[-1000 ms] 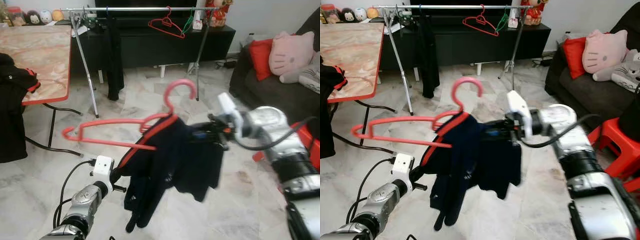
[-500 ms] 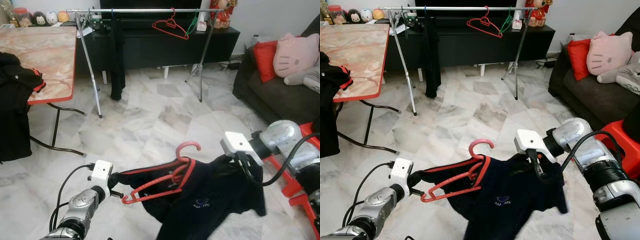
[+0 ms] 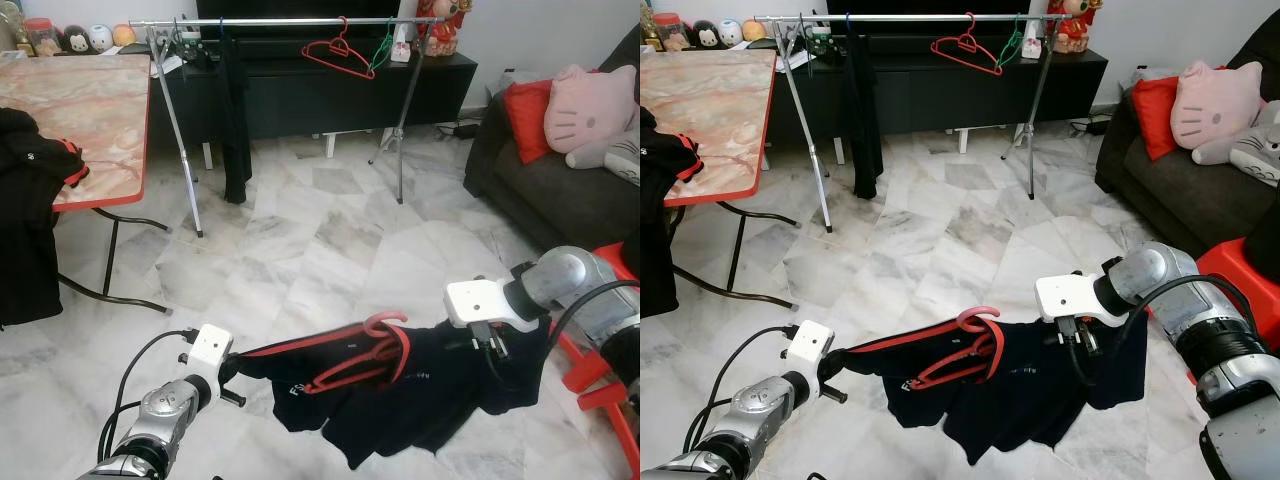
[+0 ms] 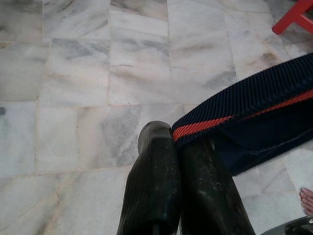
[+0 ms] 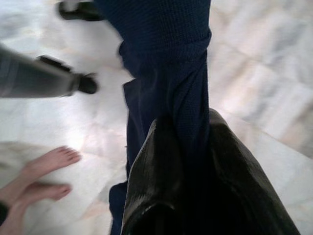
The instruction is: Hang hanger
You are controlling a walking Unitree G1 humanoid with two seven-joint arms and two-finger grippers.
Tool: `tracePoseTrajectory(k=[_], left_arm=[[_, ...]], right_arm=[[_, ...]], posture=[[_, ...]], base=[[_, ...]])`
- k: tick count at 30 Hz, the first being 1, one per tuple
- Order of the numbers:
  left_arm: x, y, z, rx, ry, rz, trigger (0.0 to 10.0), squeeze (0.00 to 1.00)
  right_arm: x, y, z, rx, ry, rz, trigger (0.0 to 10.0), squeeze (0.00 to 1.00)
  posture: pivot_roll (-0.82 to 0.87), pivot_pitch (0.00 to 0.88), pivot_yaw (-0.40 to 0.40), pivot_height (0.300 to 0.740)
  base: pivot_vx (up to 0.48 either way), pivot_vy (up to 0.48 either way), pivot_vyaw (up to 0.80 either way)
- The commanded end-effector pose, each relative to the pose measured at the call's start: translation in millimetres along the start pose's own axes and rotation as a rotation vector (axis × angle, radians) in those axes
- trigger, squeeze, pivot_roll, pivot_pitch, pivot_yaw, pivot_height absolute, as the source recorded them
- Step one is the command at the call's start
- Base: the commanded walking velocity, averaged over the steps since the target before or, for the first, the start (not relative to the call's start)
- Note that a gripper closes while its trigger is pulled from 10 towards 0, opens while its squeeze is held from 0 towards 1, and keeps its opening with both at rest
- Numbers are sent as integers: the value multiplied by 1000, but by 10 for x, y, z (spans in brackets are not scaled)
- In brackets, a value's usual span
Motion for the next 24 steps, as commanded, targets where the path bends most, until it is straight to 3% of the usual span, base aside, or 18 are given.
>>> tracePoseTrajectory(k=[1, 8, 14, 18, 24], left_arm=[[-93, -117, 54, -46, 38, -13, 0, 0], [-48, -165, 60, -69, 12, -47, 0, 0], [-29, -112, 43, -51, -3, -55, 0, 0], [-66, 36, 28, 11, -5, -27, 0, 0], [-122, 273, 17, 107, -21, 41, 0, 0]], right_arm=[[150, 48, 115, 22, -84, -6, 0, 0], [266, 220, 68, 148, -165, -41, 0, 0], [245, 74, -73, 47, -190, -28, 0, 0], [228, 39, -133, -13, -191, 7, 0, 0], [356, 66, -192, -75, -281, 28, 0, 0]], posture=[[-52, 0, -75, 740], [-54, 0, -74, 740], [-49, 0, -79, 740], [-48, 0, -79, 740], [-42, 0, -80, 740]], base=[[0, 0, 0], [0, 0, 0], [0, 0, 0], [0, 0, 0], [0, 0, 0]])
Point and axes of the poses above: a point about 5 cm out from each wrist's last joint towards the gripper, its own z axis pointing back from the gripper into the wrist, its own y axis along the axis of the wrist's last joint, x = y × z, the point moved 6 cm from there along -z, pointing out of the wrist towards the gripper, and after that the axes turned 4 degrees about -z, right-handed, at the moved point
